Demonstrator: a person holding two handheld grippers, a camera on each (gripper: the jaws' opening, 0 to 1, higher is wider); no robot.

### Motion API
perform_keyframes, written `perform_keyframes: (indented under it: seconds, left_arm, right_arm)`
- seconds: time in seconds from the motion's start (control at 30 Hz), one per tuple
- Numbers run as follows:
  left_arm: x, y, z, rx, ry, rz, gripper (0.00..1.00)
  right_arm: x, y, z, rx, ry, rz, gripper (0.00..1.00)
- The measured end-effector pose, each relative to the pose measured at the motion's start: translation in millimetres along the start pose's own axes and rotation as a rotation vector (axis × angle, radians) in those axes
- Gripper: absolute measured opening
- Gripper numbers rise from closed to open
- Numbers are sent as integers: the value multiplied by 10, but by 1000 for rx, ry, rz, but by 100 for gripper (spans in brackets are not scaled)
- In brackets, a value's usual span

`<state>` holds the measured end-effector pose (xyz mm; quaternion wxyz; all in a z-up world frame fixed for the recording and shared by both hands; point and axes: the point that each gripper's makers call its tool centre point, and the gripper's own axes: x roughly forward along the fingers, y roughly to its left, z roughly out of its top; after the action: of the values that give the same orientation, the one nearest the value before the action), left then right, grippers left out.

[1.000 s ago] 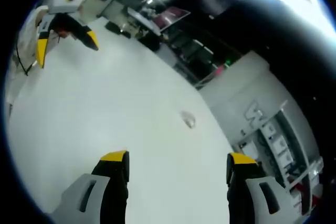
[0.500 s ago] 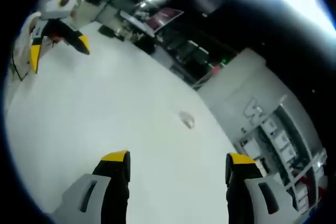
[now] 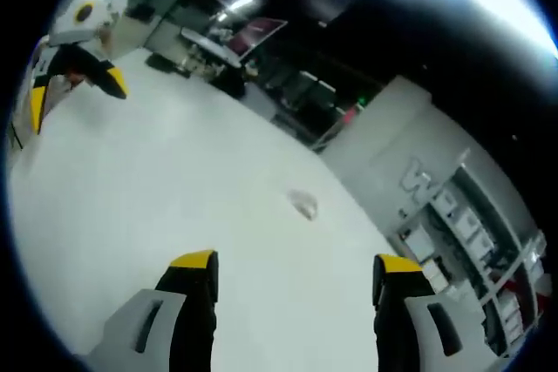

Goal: Open the resealable bag by pulling the two sides of the seal apart until the entire bag opening is separated and visibly accessible.

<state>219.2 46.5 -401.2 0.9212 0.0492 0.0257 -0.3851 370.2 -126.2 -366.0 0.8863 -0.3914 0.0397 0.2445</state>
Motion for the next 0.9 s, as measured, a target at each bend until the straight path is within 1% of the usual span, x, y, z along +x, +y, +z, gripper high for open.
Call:
perform_keyframes:
  seconds: [0.2, 0.37, 0.6, 0.9]
  left_arm:
    - [-10, 2, 11, 3, -1, 3, 75]
    - [-15, 7, 18, 4, -4, 6, 75]
    - [-18, -1, 15, 6, -3, 5, 75]
    - [-15, 18, 29, 7, -7, 7, 75]
  right_arm:
    - [97, -21, 15, -7, -2, -13, 71]
    - [108, 13, -8, -18, 6, -12, 70]
    - [136, 45, -38, -7, 11, -9, 70]
    - [211, 38, -10, -5, 10, -9, 70]
